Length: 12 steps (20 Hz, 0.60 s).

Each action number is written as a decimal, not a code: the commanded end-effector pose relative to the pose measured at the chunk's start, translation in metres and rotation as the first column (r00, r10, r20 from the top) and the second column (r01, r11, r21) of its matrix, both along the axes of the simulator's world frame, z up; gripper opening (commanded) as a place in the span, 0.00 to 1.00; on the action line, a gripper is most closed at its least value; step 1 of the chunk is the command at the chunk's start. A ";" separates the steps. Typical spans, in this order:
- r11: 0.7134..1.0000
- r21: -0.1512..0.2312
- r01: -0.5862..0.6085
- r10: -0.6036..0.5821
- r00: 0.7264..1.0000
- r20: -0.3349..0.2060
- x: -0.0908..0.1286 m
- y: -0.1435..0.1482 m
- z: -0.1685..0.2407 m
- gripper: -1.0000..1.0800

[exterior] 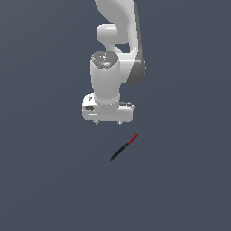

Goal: Pick up the object and move it to a goal position.

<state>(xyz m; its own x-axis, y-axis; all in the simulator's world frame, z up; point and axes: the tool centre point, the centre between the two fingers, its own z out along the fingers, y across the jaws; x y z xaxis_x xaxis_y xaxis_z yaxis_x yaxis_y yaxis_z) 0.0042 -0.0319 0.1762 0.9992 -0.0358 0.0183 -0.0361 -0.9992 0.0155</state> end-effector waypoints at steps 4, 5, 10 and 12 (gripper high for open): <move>1.000 -0.003 -0.009 0.009 1.000 0.000 0.000 0.000 0.000 0.96; 1.000 -0.004 -0.015 0.015 1.000 -0.001 0.000 0.001 -0.001 0.96; 0.998 -0.017 -0.058 0.058 0.998 -0.003 0.001 0.002 -0.002 0.96; 0.998 -0.018 -0.065 0.065 0.998 -0.004 0.001 0.002 -0.002 0.96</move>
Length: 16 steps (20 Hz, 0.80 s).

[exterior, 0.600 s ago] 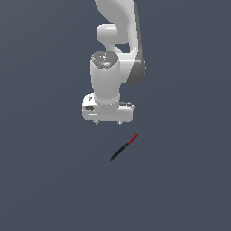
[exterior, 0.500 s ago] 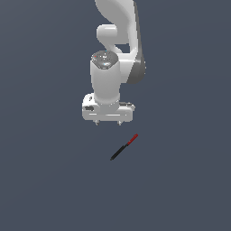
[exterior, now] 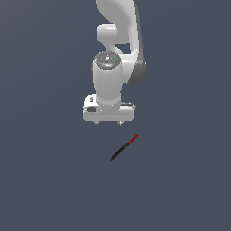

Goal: Pick up the object and move it to a goal position.

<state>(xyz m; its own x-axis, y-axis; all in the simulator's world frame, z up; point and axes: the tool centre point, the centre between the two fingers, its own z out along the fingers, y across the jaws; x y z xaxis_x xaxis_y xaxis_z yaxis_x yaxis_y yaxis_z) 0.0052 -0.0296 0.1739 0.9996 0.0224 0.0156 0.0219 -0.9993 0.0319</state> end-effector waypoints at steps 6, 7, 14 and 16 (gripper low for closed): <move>1.000 0.000 0.009 -0.009 1.000 0.000 0.001 0.001 -0.002 0.96; 1.000 0.001 0.016 -0.016 1.000 0.000 0.001 0.002 -0.003 0.96; 0.995 0.010 0.100 -0.100 0.995 -0.001 0.006 0.010 -0.014 0.96; 0.991 0.013 0.135 -0.135 0.991 -0.001 0.008 0.013 -0.018 0.96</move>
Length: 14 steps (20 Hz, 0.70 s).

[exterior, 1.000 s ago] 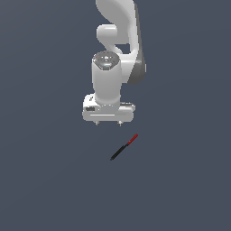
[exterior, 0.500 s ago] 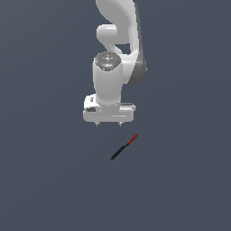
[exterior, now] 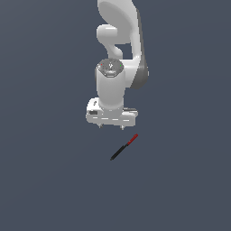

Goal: Pick up the object and move it to a goal position.

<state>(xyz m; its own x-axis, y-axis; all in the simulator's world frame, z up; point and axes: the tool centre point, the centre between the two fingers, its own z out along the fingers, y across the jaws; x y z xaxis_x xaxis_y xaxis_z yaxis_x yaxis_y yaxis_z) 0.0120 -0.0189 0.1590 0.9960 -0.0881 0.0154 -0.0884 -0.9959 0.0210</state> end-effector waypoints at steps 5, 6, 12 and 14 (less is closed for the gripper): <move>0.991 0.011 0.135 -0.135 0.991 -0.002 0.007 0.013 -0.018 0.96; 0.987 0.013 0.160 -0.160 0.987 -0.003 0.008 0.016 -0.022 0.96; 0.951 0.021 0.309 -0.309 0.951 -0.007 0.015 0.030 -0.043 0.96; 0.934 0.022 0.358 -0.358 0.934 -0.009 0.017 0.035 -0.050 0.96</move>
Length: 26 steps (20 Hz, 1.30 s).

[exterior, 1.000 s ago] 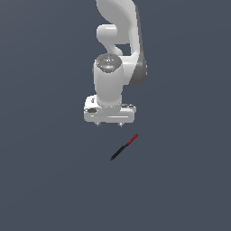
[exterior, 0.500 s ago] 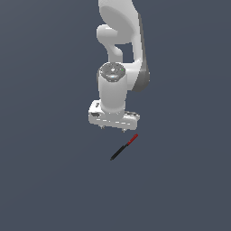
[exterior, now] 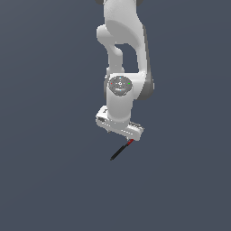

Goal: Pick up the object and move it to a goal position.

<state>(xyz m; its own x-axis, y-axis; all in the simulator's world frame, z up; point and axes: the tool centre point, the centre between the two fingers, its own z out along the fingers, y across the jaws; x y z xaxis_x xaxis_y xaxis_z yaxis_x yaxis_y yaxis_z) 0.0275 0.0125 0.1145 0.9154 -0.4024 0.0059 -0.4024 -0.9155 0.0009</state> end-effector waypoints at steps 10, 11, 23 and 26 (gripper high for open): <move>0.963 0.005 0.271 -0.271 0.963 -0.005 0.009 0.026 -0.038 0.96; 0.958 0.005 0.287 -0.287 0.958 -0.005 0.010 0.028 -0.041 0.96; 0.921 0.003 0.389 -0.389 0.921 -0.005 0.012 0.038 -0.056 0.96; 0.923 0.003 0.385 -0.385 0.923 -0.005 0.012 0.038 -0.056 0.96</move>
<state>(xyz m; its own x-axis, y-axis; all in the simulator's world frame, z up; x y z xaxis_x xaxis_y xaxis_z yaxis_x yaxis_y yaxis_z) 0.0396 0.0502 0.0582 0.6900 -0.7238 -0.0006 -0.7238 -0.6900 0.0003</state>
